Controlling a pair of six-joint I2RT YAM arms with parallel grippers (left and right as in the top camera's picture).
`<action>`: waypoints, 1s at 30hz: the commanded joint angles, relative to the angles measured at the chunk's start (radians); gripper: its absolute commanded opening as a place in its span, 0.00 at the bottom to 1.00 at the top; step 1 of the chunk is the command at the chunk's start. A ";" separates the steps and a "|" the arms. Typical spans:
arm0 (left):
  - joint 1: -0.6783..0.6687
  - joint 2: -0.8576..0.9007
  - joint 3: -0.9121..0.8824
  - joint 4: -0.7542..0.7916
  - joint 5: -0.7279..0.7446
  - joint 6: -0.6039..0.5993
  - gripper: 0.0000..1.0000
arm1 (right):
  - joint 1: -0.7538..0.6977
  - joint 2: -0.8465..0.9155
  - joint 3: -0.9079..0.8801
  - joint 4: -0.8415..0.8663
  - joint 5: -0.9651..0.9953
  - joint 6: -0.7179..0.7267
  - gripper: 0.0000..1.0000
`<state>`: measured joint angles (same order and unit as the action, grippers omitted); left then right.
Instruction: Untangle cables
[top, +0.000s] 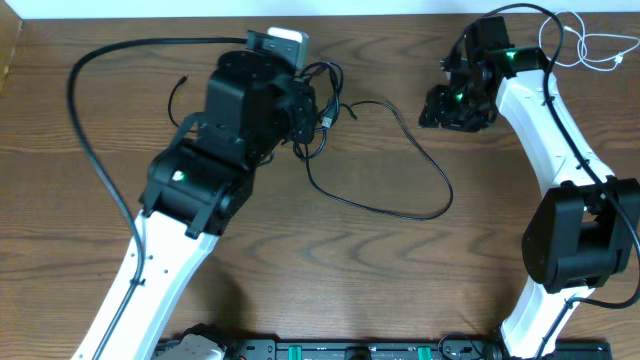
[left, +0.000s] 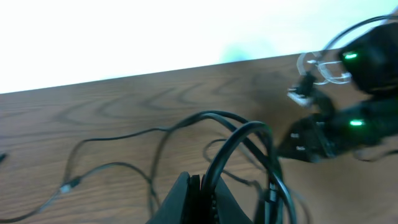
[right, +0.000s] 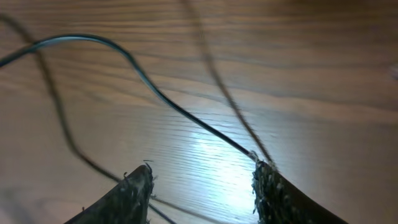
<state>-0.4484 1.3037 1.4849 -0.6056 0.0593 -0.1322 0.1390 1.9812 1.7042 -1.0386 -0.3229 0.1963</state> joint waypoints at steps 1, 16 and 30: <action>0.053 -0.033 0.002 0.000 0.159 -0.067 0.07 | 0.008 -0.027 -0.006 0.021 -0.214 -0.105 0.53; 0.268 -0.030 0.005 0.018 0.615 -0.249 0.07 | 0.103 -0.238 -0.006 0.118 -0.674 -0.425 0.83; 0.269 -0.030 0.005 0.092 0.775 -0.390 0.07 | 0.257 -0.198 -0.006 0.284 -0.538 -0.492 0.56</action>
<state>-0.1848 1.2827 1.4849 -0.5240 0.7761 -0.4812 0.3790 1.7653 1.6997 -0.7856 -0.9211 -0.3141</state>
